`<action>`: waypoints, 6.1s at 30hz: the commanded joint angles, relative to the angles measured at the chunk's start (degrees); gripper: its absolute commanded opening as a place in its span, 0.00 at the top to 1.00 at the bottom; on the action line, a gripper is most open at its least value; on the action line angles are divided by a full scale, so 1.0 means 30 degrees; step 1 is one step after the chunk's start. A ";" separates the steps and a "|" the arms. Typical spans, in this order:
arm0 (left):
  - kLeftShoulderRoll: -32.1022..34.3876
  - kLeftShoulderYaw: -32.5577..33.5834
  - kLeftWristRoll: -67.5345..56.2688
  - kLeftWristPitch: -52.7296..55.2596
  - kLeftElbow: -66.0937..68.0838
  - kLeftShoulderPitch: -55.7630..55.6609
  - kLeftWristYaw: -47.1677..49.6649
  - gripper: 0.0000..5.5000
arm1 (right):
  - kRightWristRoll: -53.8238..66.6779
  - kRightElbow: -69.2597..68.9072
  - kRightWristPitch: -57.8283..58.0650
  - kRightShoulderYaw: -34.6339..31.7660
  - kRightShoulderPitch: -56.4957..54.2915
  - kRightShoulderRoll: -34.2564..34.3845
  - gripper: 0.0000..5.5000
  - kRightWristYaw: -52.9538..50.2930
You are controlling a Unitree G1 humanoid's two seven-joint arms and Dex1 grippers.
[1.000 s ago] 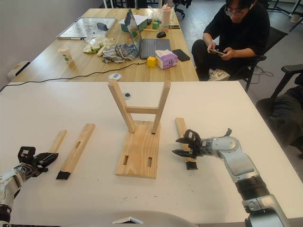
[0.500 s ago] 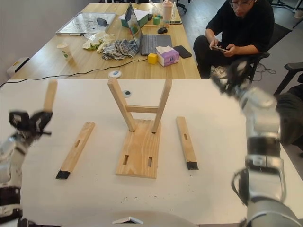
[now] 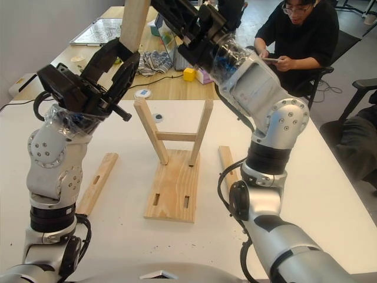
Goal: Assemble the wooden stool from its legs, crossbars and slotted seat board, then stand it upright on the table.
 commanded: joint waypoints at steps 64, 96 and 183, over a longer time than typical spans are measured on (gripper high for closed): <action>-0.0043 0.2859 0.2581 0.0762 0.1714 0.1491 0.2811 0.43 | -1.1626 -0.0682 -0.6715 0.1274 1.6031 -0.7243 0.93 0.6912; -0.0056 0.2443 0.2187 0.0705 0.2533 0.1408 0.2404 0.43 | -1.5355 0.1896 -0.8216 0.0894 1.5298 -0.4061 0.93 0.8166; -0.0581 0.2802 0.2308 0.1128 0.1021 0.2980 0.3440 0.43 | -2.2312 -0.0655 -0.4718 0.4380 1.9593 -1.0336 0.30 1.2947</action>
